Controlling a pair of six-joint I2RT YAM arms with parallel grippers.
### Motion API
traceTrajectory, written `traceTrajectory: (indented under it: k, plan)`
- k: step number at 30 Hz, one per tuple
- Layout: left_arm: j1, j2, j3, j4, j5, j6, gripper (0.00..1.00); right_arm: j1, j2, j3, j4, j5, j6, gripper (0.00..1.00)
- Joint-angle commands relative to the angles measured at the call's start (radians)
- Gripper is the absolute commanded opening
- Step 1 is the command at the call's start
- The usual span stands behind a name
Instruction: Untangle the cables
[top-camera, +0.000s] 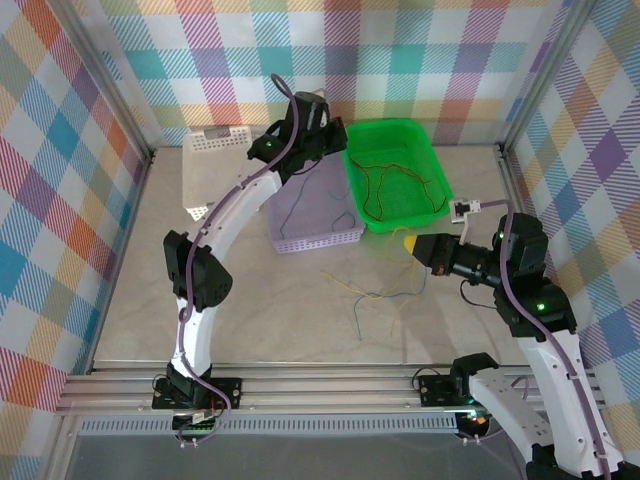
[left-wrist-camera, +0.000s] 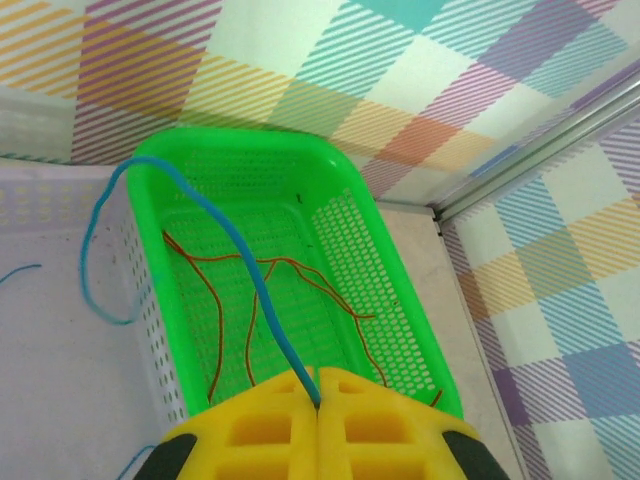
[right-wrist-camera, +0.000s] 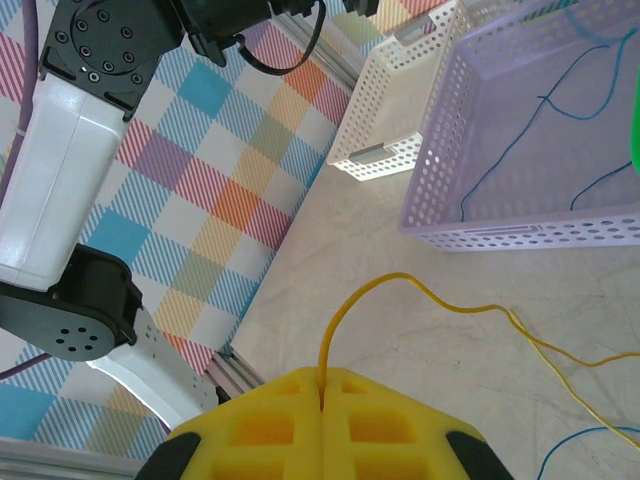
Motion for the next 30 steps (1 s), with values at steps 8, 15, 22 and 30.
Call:
traceTrajectory:
  k: [8,15,22,30]
  plan:
    - [0.02,-0.001,-0.292,0.088,-0.03,-0.085,0.0,0.007,-0.035,-0.011,-0.015,-0.027,-0.021,0.0]
    - [0.043,-0.006,-0.437,0.147,-0.038,-0.107,0.0,0.007,-0.036,-0.009,-0.016,-0.028,-0.02,0.0]
    - [0.065,-0.068,-0.507,0.157,0.021,-0.103,0.5,0.007,-0.011,0.053,-0.057,-0.022,-0.034,0.0]
    - [0.054,-0.255,-0.632,0.168,0.107,-0.104,1.0,0.007,0.056,0.2,-0.103,-0.051,-0.024,0.0]
